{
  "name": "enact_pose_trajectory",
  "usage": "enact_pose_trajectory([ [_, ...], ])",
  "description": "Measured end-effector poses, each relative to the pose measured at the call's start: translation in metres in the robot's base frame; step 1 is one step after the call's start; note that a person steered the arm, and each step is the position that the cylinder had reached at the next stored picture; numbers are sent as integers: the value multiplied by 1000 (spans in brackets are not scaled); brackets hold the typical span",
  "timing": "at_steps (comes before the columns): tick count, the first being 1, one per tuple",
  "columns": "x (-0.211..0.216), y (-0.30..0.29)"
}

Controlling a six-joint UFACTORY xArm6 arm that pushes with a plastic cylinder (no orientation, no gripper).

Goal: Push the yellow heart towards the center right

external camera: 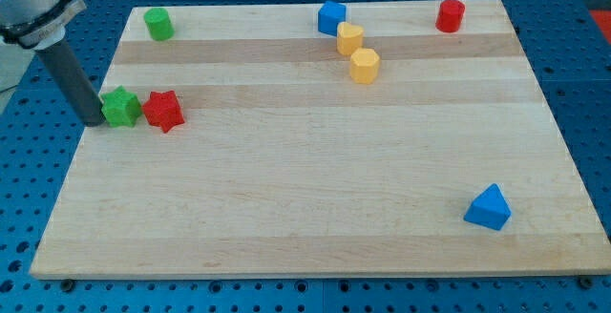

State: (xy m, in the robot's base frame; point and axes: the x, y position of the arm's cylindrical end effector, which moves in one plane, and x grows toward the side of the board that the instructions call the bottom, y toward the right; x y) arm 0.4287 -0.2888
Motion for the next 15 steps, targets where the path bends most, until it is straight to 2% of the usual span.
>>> enact_pose_trajectory([
  [2,5,-1],
  [3,24,4],
  [4,62,47],
  [5,59,144],
  [6,39,241],
  [7,26,250],
  [8,22,218],
  [9,9,211],
  [11,-73,217],
  [15,-131,229],
])
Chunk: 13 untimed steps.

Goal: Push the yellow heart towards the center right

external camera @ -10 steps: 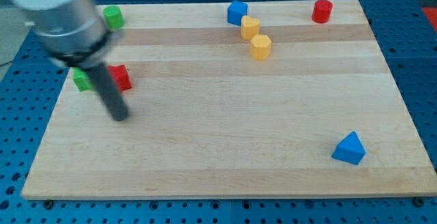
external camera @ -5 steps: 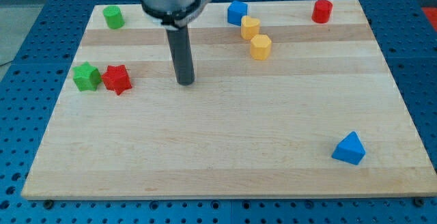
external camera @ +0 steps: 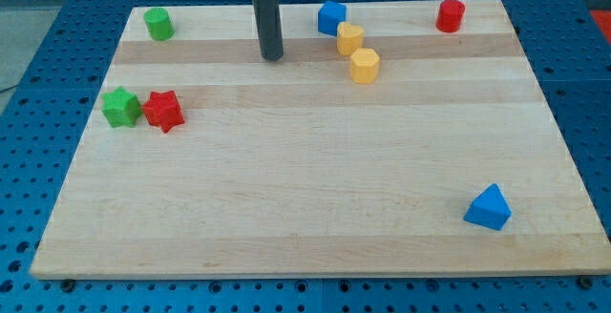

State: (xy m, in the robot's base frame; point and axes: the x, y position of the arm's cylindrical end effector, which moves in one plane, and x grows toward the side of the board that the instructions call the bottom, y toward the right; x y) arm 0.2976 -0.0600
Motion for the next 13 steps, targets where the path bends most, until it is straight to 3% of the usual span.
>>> enact_pose_trajectory([
  [2,-24,106],
  [3,-7,184],
  [4,7,216],
  [6,5,181],
  [7,10,217],
  [10,1,225],
  [12,27,284],
  [13,34,286],
])
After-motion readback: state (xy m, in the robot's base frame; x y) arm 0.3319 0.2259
